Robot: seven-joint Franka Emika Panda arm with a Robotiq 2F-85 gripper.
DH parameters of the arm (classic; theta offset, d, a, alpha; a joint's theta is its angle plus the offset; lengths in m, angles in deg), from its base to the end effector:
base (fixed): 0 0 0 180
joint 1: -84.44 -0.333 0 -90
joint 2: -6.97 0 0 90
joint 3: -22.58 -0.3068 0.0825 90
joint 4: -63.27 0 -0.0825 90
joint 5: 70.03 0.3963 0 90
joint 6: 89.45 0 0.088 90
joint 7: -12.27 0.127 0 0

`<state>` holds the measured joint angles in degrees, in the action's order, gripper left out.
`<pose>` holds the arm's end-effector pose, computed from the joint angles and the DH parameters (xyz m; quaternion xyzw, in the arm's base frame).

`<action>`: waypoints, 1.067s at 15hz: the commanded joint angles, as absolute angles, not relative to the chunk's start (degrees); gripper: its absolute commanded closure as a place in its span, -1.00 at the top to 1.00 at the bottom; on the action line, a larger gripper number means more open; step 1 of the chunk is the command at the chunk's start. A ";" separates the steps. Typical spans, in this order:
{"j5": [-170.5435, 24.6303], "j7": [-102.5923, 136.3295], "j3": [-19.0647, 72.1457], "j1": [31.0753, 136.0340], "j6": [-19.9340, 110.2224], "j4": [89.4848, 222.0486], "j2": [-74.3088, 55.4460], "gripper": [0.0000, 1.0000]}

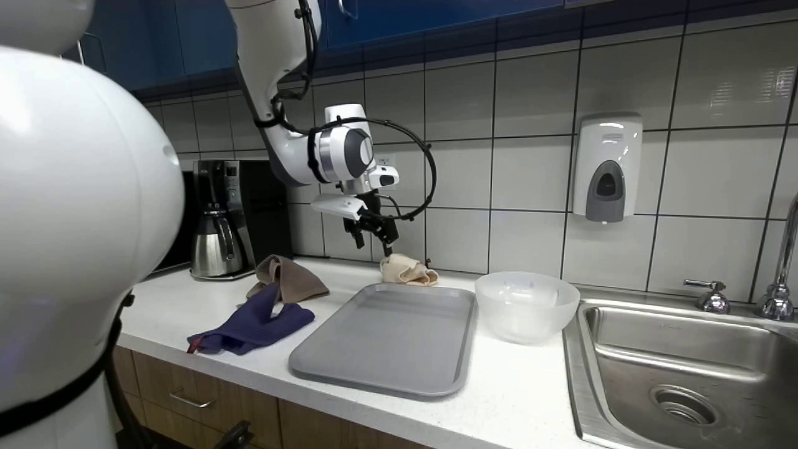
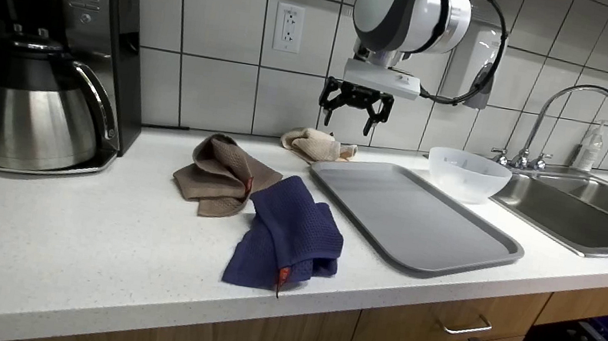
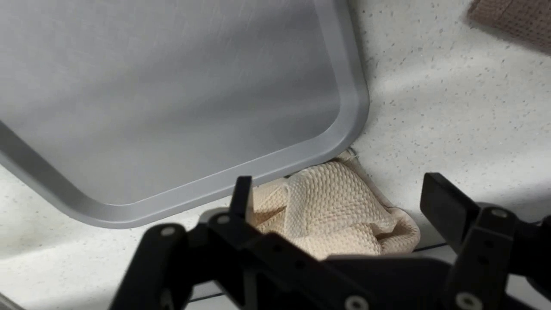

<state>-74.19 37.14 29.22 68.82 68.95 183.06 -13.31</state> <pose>0.6167 0.1012 0.2496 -0.9815 0.0987 -0.1638 0.0103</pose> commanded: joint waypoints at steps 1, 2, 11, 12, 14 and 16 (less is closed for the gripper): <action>-74.37 37.50 28.12 69.93 70.14 189.43 -7.80 1.00; -74.43 37.54 28.04 69.98 70.19 190.44 -6.99 1.00; -75.26 38.11 27.14 70.93 69.93 199.36 1.09 1.00; -75.31 38.15 26.89 71.12 69.93 200.32 2.14 1.00; -75.00 37.82 25.96 71.70 70.02 202.22 4.26 1.00; -74.44 37.35 24.77 72.46 69.92 203.82 6.29 1.00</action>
